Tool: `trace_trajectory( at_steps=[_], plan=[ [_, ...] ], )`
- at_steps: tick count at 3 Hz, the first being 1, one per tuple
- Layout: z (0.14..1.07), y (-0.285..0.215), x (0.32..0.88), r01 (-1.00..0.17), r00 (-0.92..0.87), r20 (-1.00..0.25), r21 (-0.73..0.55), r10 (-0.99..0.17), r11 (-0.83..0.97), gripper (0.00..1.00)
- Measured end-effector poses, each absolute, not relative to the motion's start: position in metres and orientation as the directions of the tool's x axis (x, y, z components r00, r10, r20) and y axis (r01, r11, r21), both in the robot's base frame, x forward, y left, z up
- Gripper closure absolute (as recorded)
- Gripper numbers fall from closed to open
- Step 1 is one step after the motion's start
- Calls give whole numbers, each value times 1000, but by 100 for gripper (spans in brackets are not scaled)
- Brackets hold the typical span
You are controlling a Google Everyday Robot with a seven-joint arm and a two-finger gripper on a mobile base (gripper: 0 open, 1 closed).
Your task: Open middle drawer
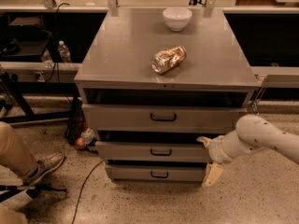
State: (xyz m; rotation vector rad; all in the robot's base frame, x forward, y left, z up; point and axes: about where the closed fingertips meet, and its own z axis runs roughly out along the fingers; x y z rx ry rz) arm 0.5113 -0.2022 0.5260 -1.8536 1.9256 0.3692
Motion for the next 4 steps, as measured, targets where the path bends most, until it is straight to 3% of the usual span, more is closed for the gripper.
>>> trace_trajectory(
  at_steps=[4],
  plan=[
    [441,-238,576,-928,36,-451,-346,-892,138,0]
  ],
)
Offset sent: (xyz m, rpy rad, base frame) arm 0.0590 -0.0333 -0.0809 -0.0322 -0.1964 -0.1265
